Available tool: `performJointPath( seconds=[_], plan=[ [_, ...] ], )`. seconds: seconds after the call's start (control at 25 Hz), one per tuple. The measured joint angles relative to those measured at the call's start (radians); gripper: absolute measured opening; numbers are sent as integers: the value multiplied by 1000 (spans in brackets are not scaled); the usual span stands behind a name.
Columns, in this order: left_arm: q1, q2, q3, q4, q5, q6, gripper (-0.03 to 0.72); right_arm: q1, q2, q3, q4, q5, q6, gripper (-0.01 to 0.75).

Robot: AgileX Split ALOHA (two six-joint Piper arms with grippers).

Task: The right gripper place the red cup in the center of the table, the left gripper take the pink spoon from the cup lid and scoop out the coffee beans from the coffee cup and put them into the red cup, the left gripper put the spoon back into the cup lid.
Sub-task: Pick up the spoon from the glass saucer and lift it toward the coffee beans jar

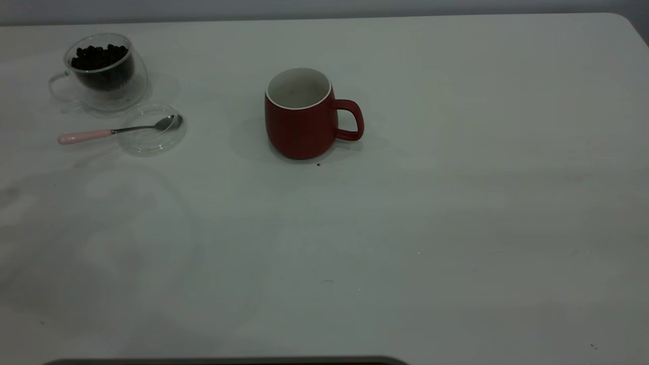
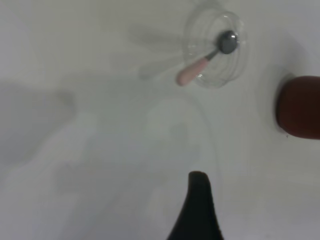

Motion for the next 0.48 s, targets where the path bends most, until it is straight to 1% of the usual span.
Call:
performJointPath(
  seconds=[0.12,0.24,0.36,0.48],
  plan=[
    [23,107,-1,-70,-7,104,696,0,0,0,0,0,0,591],
    [25,200,-25,-106,-13,186,696,0,0,0,0,0,0,591],
    [25,285,-81,-122,4,212,696,0,0,0,0,0,0,591],
    [24,370,-143,-131,52,224,696,0,0,0,0,0,0,591]
  ],
)
